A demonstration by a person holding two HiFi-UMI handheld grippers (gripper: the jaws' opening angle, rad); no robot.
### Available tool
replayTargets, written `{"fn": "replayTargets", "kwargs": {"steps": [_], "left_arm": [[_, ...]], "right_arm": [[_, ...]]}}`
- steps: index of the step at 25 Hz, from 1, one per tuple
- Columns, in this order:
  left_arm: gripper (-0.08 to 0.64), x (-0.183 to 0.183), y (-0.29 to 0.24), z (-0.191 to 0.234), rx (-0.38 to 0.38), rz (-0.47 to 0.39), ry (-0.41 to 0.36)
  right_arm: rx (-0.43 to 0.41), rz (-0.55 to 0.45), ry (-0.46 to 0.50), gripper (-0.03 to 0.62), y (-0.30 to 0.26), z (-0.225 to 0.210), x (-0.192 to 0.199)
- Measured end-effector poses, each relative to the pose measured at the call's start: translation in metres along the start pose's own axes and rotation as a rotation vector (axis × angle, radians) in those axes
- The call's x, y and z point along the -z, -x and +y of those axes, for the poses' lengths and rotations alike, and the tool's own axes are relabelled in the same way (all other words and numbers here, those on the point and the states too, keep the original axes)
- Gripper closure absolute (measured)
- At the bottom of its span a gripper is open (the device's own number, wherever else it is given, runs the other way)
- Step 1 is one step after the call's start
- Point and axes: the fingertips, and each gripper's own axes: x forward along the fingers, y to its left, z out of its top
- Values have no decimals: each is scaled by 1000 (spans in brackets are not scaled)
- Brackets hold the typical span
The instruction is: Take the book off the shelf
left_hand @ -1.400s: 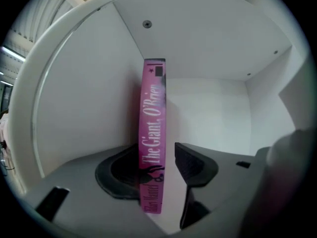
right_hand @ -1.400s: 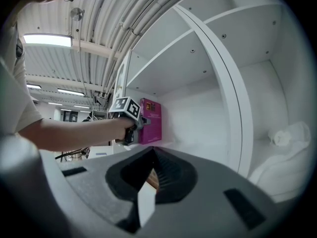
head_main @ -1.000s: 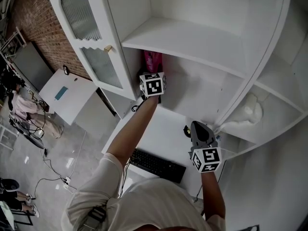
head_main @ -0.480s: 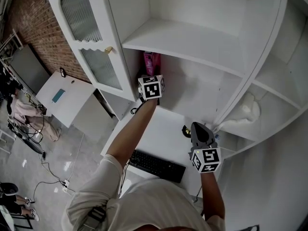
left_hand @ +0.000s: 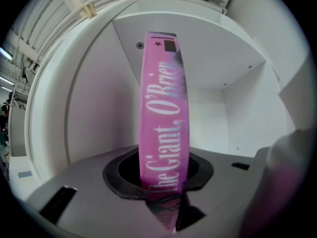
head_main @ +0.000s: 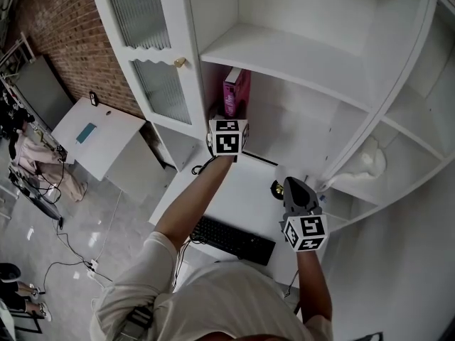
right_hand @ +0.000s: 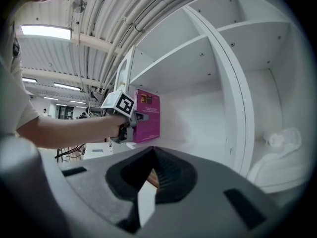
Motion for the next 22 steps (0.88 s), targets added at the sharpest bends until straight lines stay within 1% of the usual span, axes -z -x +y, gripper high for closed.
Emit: {"fn": "replayTargets", "kwargs": {"steps": [5,10,22], "left_arm": [[430,0,30,-3,60,-8,10],[430,-1,60,-7,126,-26,3],[430,5,119,17,203,-72,-5]], "right_arm": [[2,1,15,589,-1,15,-3],[25,9,32,589,1,25,-4],[136,28,61,589,20,52,-1]]}}
